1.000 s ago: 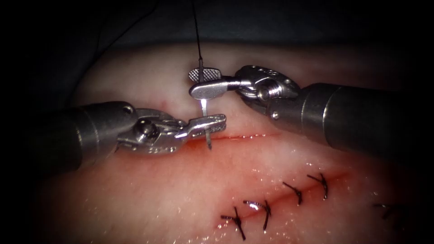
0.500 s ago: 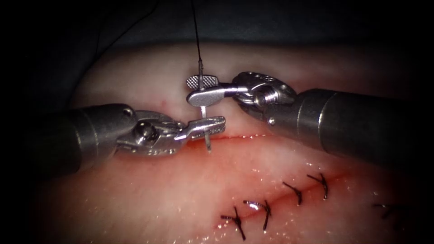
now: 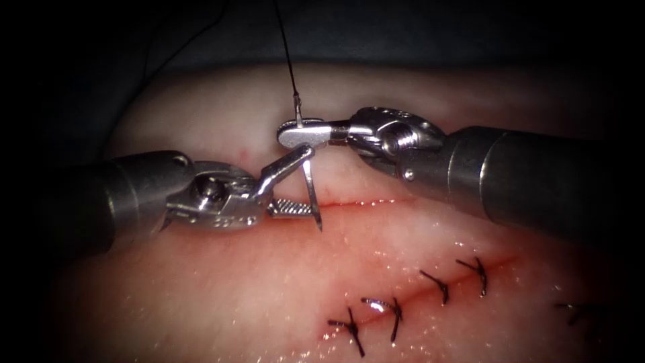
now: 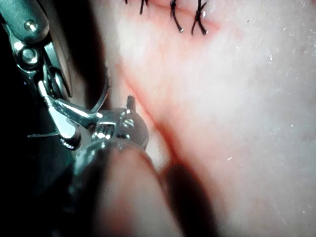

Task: Wound Closure
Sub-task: Hand the needle from the left to the right grasper, then pierce the needle through the top of the incision

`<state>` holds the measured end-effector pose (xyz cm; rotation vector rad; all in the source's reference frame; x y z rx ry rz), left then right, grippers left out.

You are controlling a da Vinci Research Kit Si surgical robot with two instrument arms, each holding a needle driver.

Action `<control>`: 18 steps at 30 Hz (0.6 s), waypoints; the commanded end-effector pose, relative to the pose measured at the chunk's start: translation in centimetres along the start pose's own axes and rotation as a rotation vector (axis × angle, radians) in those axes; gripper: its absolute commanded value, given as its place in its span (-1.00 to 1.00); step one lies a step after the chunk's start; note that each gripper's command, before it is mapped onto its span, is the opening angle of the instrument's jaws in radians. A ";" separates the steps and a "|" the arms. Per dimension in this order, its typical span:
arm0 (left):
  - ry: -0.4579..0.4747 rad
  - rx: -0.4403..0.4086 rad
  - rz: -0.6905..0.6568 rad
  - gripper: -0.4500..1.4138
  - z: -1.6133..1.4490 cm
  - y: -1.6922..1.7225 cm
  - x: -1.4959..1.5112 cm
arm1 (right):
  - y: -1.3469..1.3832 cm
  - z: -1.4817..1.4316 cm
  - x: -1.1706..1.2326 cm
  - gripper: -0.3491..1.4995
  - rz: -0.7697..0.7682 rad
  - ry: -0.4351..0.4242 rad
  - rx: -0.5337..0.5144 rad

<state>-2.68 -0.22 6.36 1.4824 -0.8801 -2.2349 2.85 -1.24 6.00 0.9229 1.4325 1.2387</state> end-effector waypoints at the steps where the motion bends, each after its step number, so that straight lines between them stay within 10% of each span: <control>1: -0.012 0.010 -0.010 0.83 0.05 -0.03 -0.02 | 0.06 0.13 0.06 -1.00 0.005 0.011 0.004; 9: -0.087 0.037 0.003 0.77 -0.52 0.15 0.03 | 0.18 0.19 0.06 -1.00 -0.165 0.067 -0.029; 10: -0.093 0.035 0.008 0.65 -0.56 0.20 0.03 | 0.20 0.20 0.05 -1.00 -0.237 0.077 -0.036; 12: -0.117 0.047 -0.003 -0.36 -0.66 0.34 -0.01 | 0.24 0.23 0.02 -1.00 -0.417 0.106 -0.044; 13: -0.130 0.046 -0.015 -0.54 -0.68 0.41 -0.02 | 0.25 0.24 0.01 -1.00 -0.459 0.111 -0.045; 18: -0.188 0.051 -0.034 -0.81 -0.64 0.68 -0.08 | 0.30 0.33 0.01 -1.00 -0.513 0.133 -0.056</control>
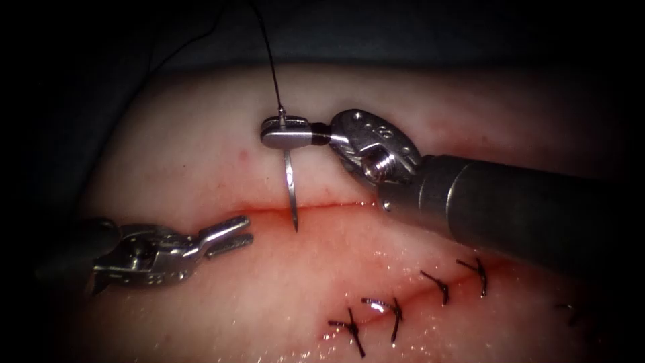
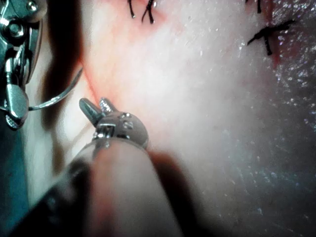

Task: Wound Closure
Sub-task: Pierce the needle through the top of the incision

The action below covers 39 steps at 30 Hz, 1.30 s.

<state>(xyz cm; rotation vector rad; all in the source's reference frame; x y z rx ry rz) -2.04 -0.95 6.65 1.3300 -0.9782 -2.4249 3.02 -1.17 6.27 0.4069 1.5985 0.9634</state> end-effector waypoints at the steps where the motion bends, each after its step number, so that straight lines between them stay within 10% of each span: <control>1: -0.008 0.004 -0.004 -0.83 0.12 0.03 -0.02 | 0.03 0.17 -0.01 -1.00 -0.033 0.005 -0.002; 14: -0.097 -0.085 -0.105 -1.00 0.38 0.56 -0.33 | 0.22 0.37 -0.14 -1.00 -0.392 0.044 0.018; 39: -0.147 -0.118 -0.102 -1.00 0.18 0.52 0.01 | 0.43 0.60 -0.29 -1.00 -0.818 0.034 0.075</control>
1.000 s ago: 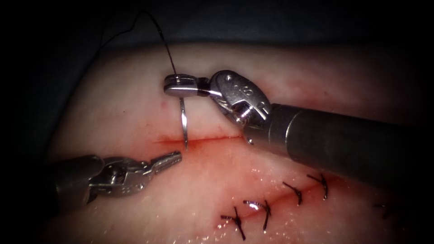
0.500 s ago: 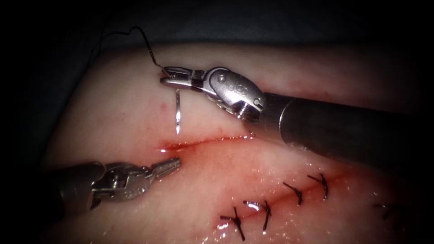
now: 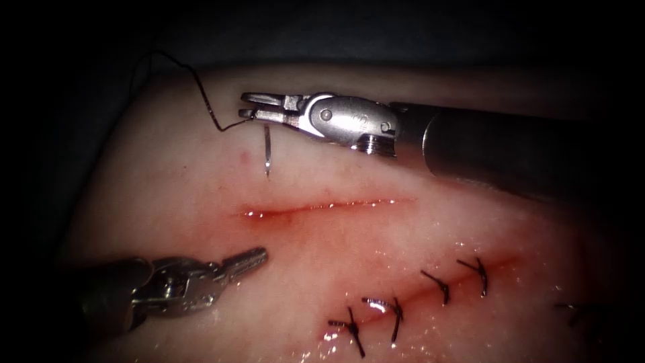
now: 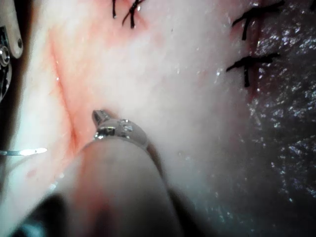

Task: Wound Closure
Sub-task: Pierce the needle through the top of the incision

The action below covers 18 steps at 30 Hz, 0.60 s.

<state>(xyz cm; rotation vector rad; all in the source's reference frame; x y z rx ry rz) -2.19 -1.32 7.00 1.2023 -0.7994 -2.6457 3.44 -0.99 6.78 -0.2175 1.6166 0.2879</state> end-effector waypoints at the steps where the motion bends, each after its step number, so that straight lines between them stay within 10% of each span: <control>1: 0.002 0.003 0.001 -1.00 0.09 -0.01 0.00 | 0.04 0.15 -0.02 -1.00 -0.017 0.003 0.003; 18: 0.009 0.001 -0.001 -1.00 0.03 -0.06 0.09 | -0.14 0.15 -0.15 -1.00 -0.194 0.006 0.043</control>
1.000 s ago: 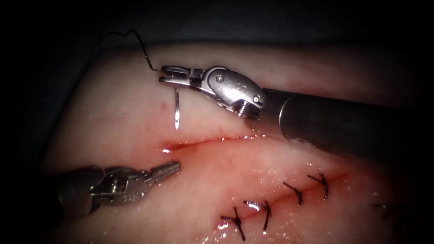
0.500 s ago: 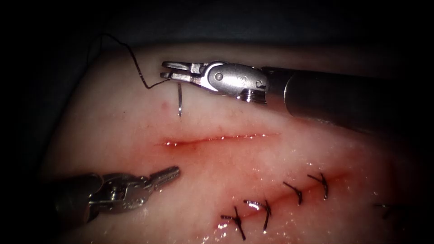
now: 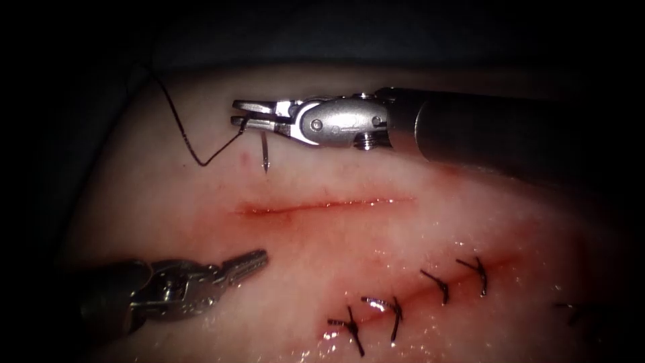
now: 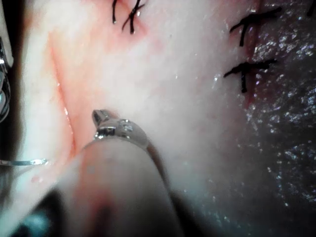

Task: Wound Closure
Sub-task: Pierce the needle through the top of the incision

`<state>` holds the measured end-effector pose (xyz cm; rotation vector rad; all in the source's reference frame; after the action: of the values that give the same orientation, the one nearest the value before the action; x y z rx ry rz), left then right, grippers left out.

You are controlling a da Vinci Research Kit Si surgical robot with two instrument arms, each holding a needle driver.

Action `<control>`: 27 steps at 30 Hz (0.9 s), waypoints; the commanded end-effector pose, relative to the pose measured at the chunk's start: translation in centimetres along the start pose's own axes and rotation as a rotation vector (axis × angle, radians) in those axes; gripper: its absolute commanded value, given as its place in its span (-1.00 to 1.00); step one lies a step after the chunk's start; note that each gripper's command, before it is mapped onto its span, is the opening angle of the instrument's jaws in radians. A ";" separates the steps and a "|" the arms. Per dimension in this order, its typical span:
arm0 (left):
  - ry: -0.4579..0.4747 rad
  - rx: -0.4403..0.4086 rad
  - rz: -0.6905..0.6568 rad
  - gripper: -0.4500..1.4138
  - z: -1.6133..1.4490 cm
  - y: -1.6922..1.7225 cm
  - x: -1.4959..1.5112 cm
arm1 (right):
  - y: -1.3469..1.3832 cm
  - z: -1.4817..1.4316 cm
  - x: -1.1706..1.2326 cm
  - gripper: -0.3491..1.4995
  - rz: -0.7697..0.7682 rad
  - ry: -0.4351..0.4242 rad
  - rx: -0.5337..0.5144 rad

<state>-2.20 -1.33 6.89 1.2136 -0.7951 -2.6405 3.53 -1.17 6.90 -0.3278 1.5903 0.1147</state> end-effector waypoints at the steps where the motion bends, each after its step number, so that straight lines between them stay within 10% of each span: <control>1: 0.000 0.002 0.001 -1.00 0.08 -0.02 0.01 | 0.04 0.12 -0.03 -1.00 -0.027 0.006 0.000; 27: -0.034 -0.006 0.002 -1.00 -0.16 -0.08 -0.19 | -0.84 -0.38 -0.09 -1.00 -0.374 0.139 0.068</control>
<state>-1.87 -1.31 6.86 1.1603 -0.7899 -2.6725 3.29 -2.11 7.09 -0.5837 1.6335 -0.2538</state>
